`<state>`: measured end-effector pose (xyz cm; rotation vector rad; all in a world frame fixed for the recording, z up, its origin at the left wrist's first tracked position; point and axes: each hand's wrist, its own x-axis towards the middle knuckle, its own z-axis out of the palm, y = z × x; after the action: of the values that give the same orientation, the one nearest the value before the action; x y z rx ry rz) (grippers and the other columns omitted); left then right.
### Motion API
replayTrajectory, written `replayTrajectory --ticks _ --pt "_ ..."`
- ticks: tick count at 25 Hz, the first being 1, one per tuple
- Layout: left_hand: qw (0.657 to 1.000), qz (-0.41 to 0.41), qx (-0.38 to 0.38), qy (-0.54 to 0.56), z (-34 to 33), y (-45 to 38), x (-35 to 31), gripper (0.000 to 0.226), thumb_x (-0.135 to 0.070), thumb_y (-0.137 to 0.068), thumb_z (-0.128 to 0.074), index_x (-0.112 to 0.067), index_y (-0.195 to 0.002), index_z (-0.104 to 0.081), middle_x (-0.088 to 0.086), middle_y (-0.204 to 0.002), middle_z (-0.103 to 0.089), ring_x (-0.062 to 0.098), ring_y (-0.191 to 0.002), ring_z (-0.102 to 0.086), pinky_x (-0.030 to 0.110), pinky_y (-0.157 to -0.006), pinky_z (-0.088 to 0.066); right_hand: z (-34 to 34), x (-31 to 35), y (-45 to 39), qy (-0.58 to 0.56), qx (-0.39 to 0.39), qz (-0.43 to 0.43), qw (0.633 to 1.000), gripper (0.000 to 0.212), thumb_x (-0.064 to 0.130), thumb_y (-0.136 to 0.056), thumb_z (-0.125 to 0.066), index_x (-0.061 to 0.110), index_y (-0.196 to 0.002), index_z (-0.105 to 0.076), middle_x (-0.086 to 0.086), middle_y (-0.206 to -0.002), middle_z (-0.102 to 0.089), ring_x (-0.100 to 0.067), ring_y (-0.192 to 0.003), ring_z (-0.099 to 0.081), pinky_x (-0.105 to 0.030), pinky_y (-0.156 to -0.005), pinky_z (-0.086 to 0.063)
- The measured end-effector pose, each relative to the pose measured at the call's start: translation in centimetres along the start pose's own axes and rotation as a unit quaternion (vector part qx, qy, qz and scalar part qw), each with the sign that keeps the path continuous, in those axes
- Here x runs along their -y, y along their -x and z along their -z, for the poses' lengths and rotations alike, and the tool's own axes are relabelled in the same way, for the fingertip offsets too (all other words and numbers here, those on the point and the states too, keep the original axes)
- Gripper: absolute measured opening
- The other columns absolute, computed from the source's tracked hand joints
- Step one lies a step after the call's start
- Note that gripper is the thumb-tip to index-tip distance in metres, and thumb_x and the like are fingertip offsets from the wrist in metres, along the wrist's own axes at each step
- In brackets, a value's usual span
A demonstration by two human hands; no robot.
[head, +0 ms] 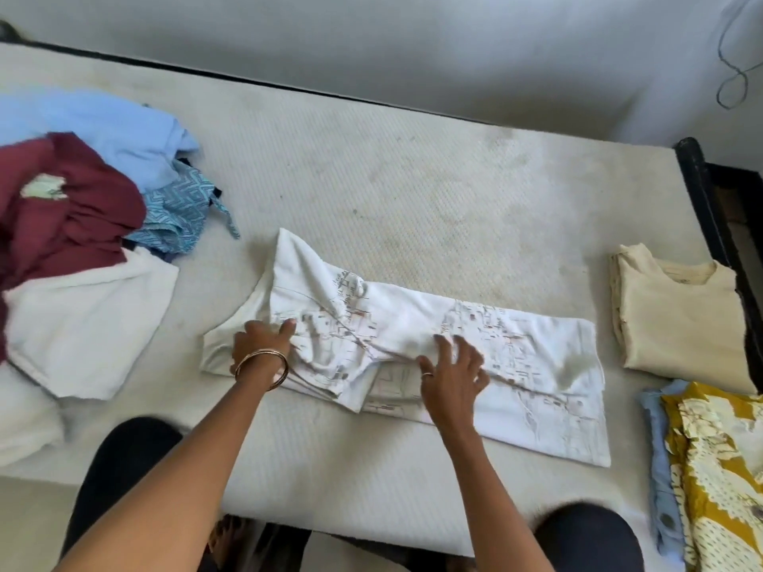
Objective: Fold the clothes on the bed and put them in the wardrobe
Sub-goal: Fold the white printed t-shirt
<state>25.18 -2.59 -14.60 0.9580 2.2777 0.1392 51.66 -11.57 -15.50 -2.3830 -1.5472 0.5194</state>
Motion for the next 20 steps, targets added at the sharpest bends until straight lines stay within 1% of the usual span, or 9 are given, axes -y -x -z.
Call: replayTrajectory --ticks 3,6,8,10,12,14,17,19,20 --pt "0.994 -0.073 0.044 0.074 1.4 -0.3 -0.6 0.039 -0.046 -0.081 -0.068 -0.008 -0.092 -0.069 0.018 -0.099 -0.070 0.037 -0.099 -0.063 0.037 -0.081 -0.047 -0.6 6.7 1.2 -0.007 0.075 0.142 0.987 0.044 0.037 -0.093 -0.061 0.022 -0.133 -0.054 -0.007 -0.135 -0.053 -0.032 -0.125 -0.042 -0.050 -0.098 -0.037" --pt "0.979 -0.085 0.007 0.186 2.5 0.5 -2.3 0.039 -0.035 -0.080 -0.070 -0.003 -0.061 -0.057 0.022 -0.076 -0.067 0.038 -0.082 -0.063 0.036 -0.067 -0.042 -1.6 11.1 2.5 -0.021 0.080 0.240 0.967 0.053 0.042 -0.080 -0.070 0.017 -0.125 -0.057 -0.009 -0.117 -0.061 -0.035 -0.106 -0.055 -0.048 -0.082 -0.051" --pt "0.972 -0.113 -0.004 0.207 3.5 1.8 -2.9 0.038 -0.034 -0.081 -0.070 -0.003 -0.061 -0.058 0.023 -0.075 -0.066 0.037 -0.078 -0.062 0.034 -0.063 -0.038 -2.2 13.2 3.5 -0.011 0.073 0.234 0.969 0.075 0.057 -0.077 -0.065 0.015 -0.136 -0.049 -0.010 -0.125 -0.056 -0.035 -0.110 -0.052 -0.046 -0.086 -0.047" --pt "0.975 -0.172 -0.047 0.133 4.2 2.9 -2.4 0.037 -0.038 -0.081 -0.068 -0.004 -0.066 -0.065 0.018 -0.077 -0.068 0.035 -0.083 -0.061 0.034 -0.066 -0.039 -2.6 15.5 4.6 0.023 0.093 0.185 0.978 0.092 0.066 -0.077 -0.060 0.016 -0.149 -0.031 -0.009 -0.142 -0.040 -0.033 -0.127 -0.039 -0.048 -0.101 -0.036" --pt "0.961 -0.255 -0.102 0.032 4.7 3.3 -1.4 0.038 -0.044 -0.080 -0.066 -0.008 -0.066 -0.067 0.010 -0.076 -0.069 0.032 -0.089 -0.057 0.035 -0.070 -0.041 -3.1 17.4 5.6 0.026 0.128 0.121 0.984 0.095 0.060 -0.079 -0.065 0.021 -0.152 -0.017 -0.006 -0.150 -0.025 -0.030 -0.138 -0.024 -0.048 -0.108 -0.025" --pt "0.951 -0.299 -0.066 0.046 5.2 3.1 -0.7 0.041 -0.042 -0.082 -0.068 -0.011 -0.057 -0.059 0.010 -0.068 -0.066 0.031 -0.080 -0.058 0.031 -0.063 -0.036 -3.0 18.1 6.1 -0.002 0.114 0.085 0.990 0.095 0.055 -0.080 -0.067 0.024 -0.152 -0.014 -0.005 -0.150 -0.023 -0.029 -0.140 -0.020 -0.047 -0.109 -0.022" --pt "0.961 -0.246 0.014 0.128 6.0 3.0 -0.6 0.048 -0.038 -0.085 -0.067 -0.016 -0.050 -0.043 0.014 -0.063 -0.062 0.026 -0.061 -0.051 0.029 -0.059 -0.031 -2.6 17.8 5.5 -0.039 0.132 0.111 0.984 0.111 0.062 -0.075 -0.070 0.020 -0.155 -0.006 -0.006 -0.149 -0.024 -0.027 -0.138 -0.024 -0.048 -0.107 -0.027" --pt "0.954 -0.111 0.075 0.268 6.1 3.5 -1.0 0.035 -0.034 -0.086 -0.066 -0.011 -0.062 -0.056 0.014 -0.068 -0.066 0.024 -0.061 -0.054 0.030 -0.058 -0.040 -2.6 18.1 5.4 -0.035 0.162 0.132 0.977 0.128 0.066 -0.067 -0.074 0.020 -0.156 0.006 -0.005 -0.150 -0.021 -0.026 -0.138 -0.022 -0.052 -0.107 -0.027" --pt "0.929 -0.022 0.121 0.348 5.9 3.8 -1.2 0.024 -0.027 -0.088 -0.064 -0.007 -0.074 -0.060 0.013 -0.067 -0.067 0.022 -0.057 -0.058 0.029 -0.055 -0.046 -2.7 18.3 5.5 -0.017 0.151 0.133 0.979 0.131 0.066 -0.066 -0.074 0.022 -0.155 0.010 -0.005 -0.151 -0.021 -0.026 -0.138 -0.022 -0.054 -0.107 -0.027"
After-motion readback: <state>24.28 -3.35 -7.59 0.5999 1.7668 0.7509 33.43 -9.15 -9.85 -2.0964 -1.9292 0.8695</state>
